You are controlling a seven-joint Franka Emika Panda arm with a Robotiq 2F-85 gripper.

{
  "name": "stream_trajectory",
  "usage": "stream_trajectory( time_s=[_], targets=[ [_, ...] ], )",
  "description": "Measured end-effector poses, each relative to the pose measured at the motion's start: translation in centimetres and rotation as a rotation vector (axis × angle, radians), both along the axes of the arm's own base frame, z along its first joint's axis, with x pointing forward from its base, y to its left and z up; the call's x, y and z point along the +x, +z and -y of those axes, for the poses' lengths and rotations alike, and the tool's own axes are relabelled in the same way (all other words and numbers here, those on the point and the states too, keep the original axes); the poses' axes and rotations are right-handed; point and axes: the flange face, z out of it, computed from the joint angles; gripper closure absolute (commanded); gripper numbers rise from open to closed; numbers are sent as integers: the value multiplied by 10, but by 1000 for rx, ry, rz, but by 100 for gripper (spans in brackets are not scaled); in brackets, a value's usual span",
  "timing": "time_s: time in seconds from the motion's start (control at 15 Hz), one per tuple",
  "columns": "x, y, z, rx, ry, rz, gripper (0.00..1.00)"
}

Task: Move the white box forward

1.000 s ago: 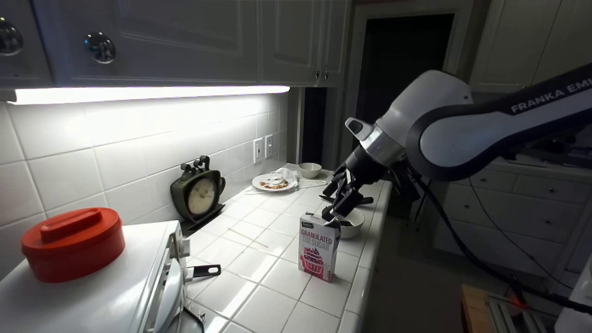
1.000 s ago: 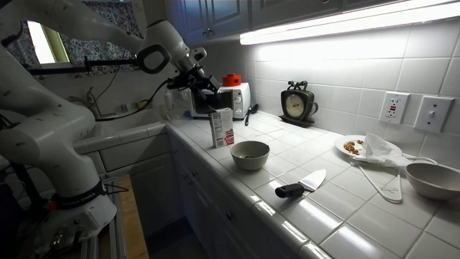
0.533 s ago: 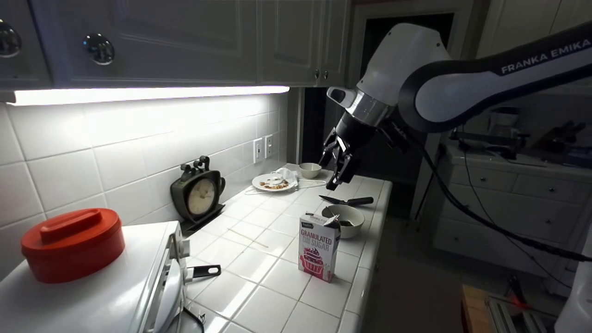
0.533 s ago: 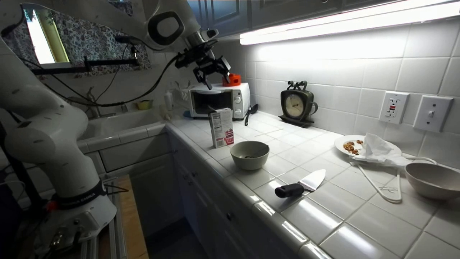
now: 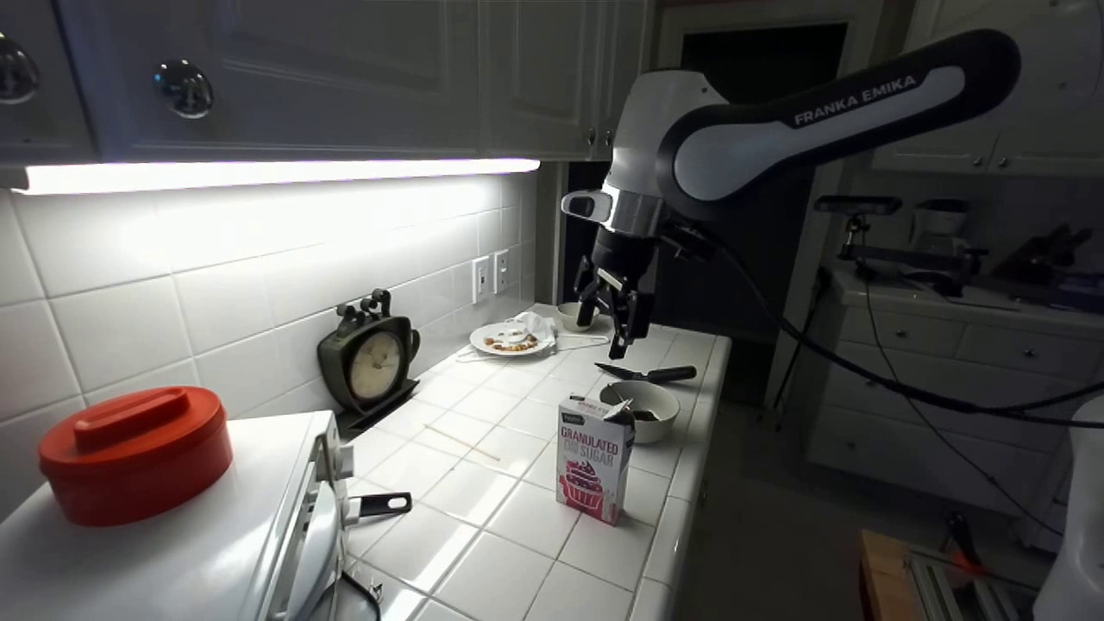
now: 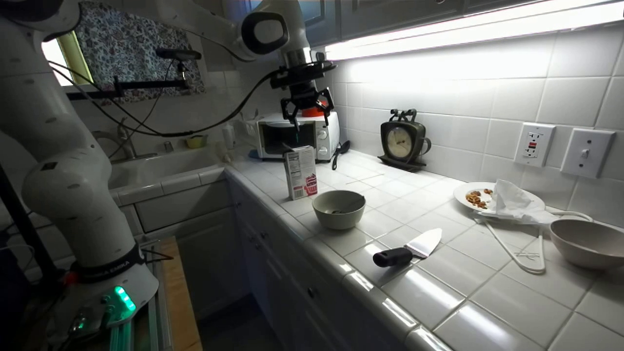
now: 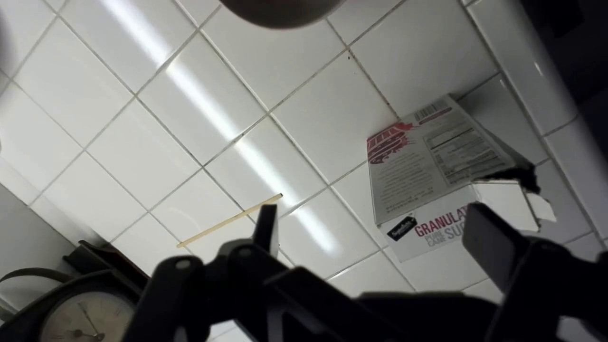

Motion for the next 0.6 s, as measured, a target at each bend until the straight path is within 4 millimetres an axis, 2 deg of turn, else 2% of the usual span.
stream_trajectory(
  time_s=[0.2, 0.4, 0.6],
  targets=[
    [10, -26, 12, -17, 126, -104, 0],
    [17, -48, 14, -24, 220, -153, 0],
    [20, -51, 14, -26, 237, -157, 0]
  ],
)
